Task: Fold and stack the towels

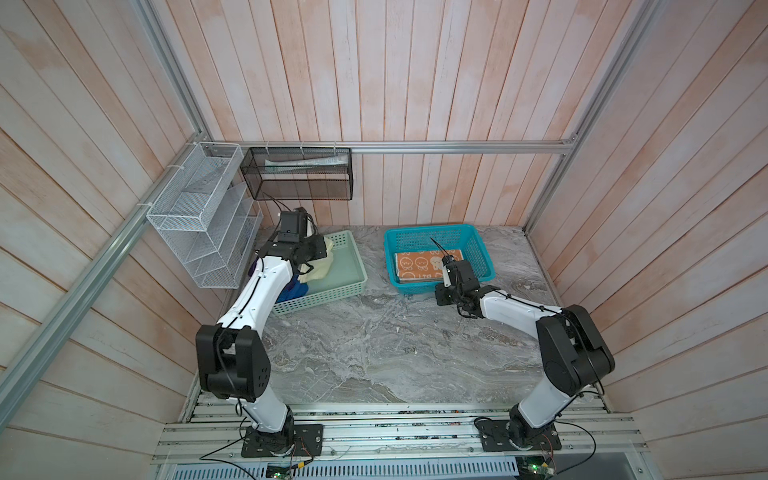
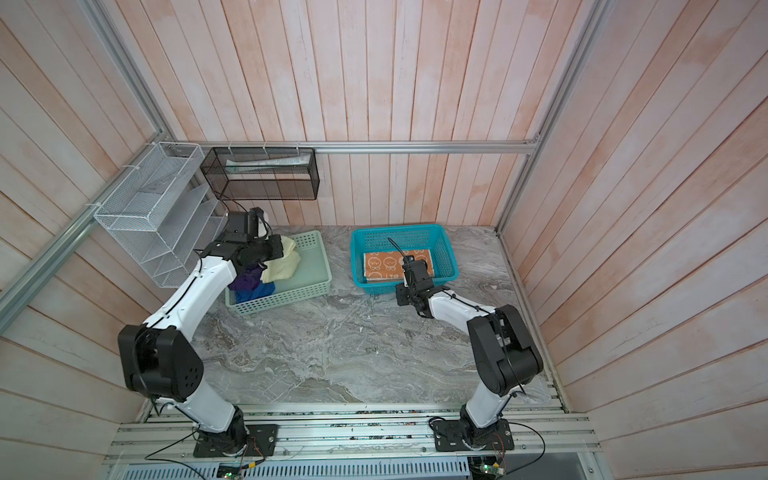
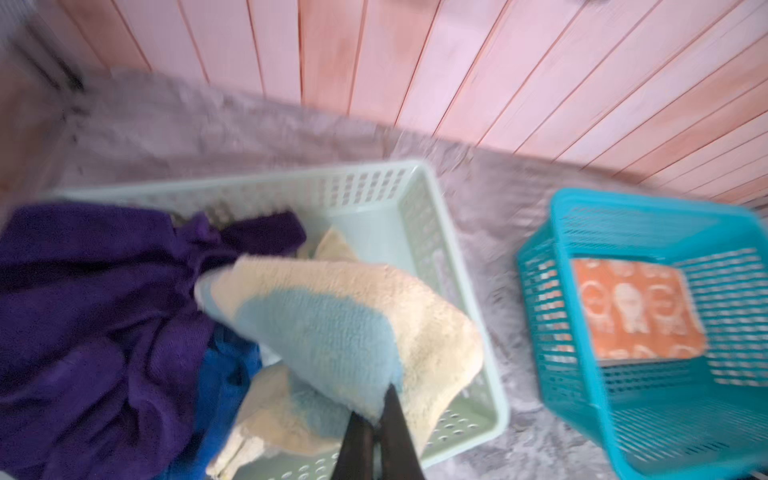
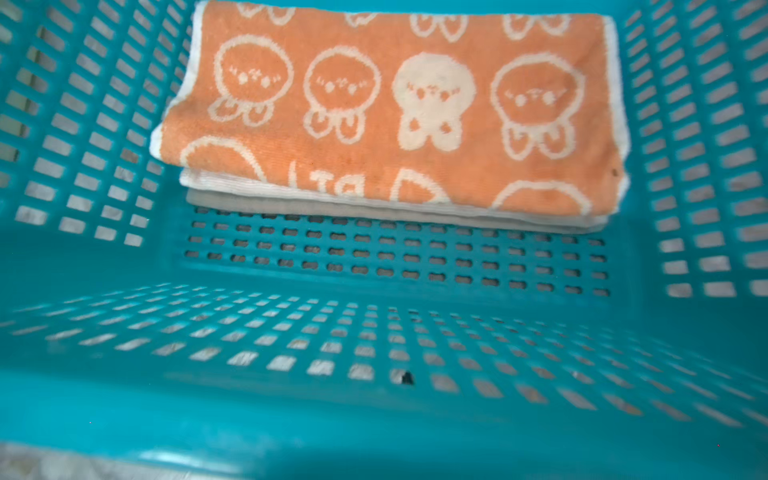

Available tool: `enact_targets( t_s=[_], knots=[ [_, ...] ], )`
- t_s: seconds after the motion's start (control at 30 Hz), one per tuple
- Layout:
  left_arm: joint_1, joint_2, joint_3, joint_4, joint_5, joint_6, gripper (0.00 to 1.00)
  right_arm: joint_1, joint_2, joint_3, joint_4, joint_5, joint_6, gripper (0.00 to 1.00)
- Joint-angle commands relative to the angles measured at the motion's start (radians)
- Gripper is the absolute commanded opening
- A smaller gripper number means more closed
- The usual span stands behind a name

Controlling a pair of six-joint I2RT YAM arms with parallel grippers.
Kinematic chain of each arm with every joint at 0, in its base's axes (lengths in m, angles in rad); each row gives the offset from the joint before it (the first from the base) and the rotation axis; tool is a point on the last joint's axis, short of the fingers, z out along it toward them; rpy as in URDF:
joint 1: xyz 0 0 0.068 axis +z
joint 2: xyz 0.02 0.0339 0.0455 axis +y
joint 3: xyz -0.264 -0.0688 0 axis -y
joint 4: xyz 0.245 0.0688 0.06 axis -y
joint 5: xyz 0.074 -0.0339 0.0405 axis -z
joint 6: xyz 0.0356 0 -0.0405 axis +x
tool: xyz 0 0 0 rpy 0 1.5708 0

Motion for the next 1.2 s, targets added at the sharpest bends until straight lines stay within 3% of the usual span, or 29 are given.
enact_targets(
  t_s=[0.0, 0.17, 0.33, 0.57, 0.6, 0.67, 0.73, 0.8, 0.87, 0.93, 1.07, 1.17],
  knots=[
    [-0.044, -0.096, 0.081, -0.036, 0.091, 0.037, 0.0, -0.029, 0.043, 0.087, 0.01, -0.016, -0.05, 0.3],
    [-0.138, -0.188, 0.162, -0.019, 0.232, 0.038, 0.0, -0.027, 0.002, 0.143, -0.043, -0.13, -0.047, 0.31],
    [-0.233, -0.261, 0.152, 0.09, 0.389, -0.024, 0.0, -0.022, -0.163, 0.056, -0.034, -0.194, 0.012, 0.33],
    [-0.292, -0.306, -0.105, 0.354, 0.603, -0.273, 0.01, -0.022, -0.443, -0.09, -0.095, -0.197, 0.089, 0.35],
    [-0.292, -0.307, -0.144, 0.359, 0.611, -0.283, 0.07, -0.021, -0.475, -0.105, -0.116, -0.196, 0.096, 0.35],
    [-0.287, -0.283, -0.198, 0.27, 0.562, -0.284, 0.42, -0.021, -0.535, -0.136, -0.172, -0.204, 0.116, 0.35],
    [-0.276, -0.242, -0.209, 0.146, 0.463, -0.264, 0.56, -0.018, -0.575, -0.16, -0.227, -0.217, 0.141, 0.35],
    [-0.264, -0.21, -0.23, 0.063, 0.379, -0.254, 0.57, -0.004, -0.602, -0.188, -0.27, -0.216, 0.161, 0.34],
    [-0.257, -0.191, -0.284, 0.049, 0.347, -0.23, 0.51, 0.045, -0.611, -0.227, -0.283, -0.193, 0.175, 0.17],
    [-0.243, -0.176, -0.351, 0.054, 0.357, -0.23, 0.42, 0.135, -0.585, -0.251, -0.279, -0.135, 0.199, 0.12],
    [-0.226, -0.179, -0.494, 0.083, 0.35, -0.249, 0.37, 0.396, -0.396, -0.194, -0.232, -0.075, 0.228, 0.14],
    [-0.206, -0.217, -0.597, 0.109, 0.333, -0.272, 0.36, 0.53, -0.196, -0.059, -0.226, -0.095, 0.19, 0.23]
  ],
)
